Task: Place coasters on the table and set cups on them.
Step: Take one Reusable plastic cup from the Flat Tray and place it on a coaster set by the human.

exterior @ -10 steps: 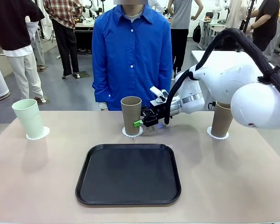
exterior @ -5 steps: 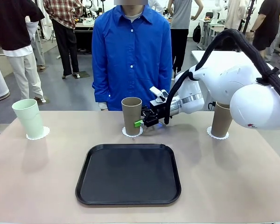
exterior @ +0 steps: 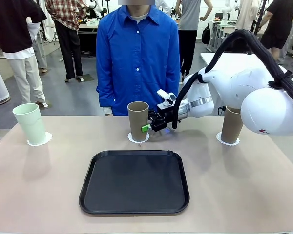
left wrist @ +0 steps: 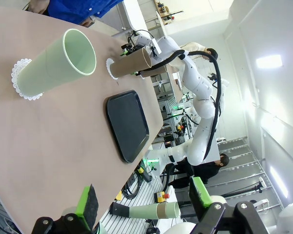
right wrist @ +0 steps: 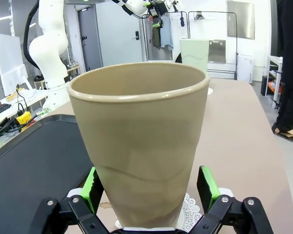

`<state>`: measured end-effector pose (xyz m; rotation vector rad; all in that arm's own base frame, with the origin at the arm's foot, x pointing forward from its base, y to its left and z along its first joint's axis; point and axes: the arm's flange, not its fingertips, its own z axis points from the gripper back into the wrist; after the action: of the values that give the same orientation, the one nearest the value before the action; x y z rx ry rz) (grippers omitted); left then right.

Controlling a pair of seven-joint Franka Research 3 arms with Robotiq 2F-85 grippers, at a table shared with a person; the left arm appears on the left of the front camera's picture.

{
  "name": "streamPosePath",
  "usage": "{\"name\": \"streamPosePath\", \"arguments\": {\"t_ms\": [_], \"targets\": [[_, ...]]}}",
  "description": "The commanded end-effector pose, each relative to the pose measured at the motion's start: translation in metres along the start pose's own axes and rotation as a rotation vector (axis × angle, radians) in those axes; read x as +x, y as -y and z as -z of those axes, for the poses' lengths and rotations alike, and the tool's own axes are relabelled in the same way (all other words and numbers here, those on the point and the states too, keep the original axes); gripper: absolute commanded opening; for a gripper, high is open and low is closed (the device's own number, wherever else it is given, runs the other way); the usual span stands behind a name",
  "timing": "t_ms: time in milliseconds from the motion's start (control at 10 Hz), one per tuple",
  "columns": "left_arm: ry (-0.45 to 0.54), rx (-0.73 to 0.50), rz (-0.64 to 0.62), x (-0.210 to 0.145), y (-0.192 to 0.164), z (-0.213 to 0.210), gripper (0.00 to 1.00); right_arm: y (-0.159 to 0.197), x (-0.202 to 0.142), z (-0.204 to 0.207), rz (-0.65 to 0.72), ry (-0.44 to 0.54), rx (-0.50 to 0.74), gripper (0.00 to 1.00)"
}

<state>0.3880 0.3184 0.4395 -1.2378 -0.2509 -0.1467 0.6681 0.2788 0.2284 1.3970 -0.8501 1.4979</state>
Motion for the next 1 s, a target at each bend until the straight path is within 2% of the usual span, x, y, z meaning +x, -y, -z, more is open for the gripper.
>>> {"name": "streamPosePath", "arguments": {"t_ms": [0,500,900], "targets": [[-0.003,-0.004,0.007,-0.001,0.002,-0.002,1.00,0.011,0.007,-0.005,0.029,0.007,0.054,1.00],[-0.003,-0.004,0.007,-0.001,0.002,-0.002,1.00,0.012,0.006,-0.008,0.063,0.011,0.122,1.00],[-0.003,-0.004,0.007,-0.001,0.002,-0.002,1.00,0.012,0.012,-0.019,0.061,0.003,0.111,1.00]]}}
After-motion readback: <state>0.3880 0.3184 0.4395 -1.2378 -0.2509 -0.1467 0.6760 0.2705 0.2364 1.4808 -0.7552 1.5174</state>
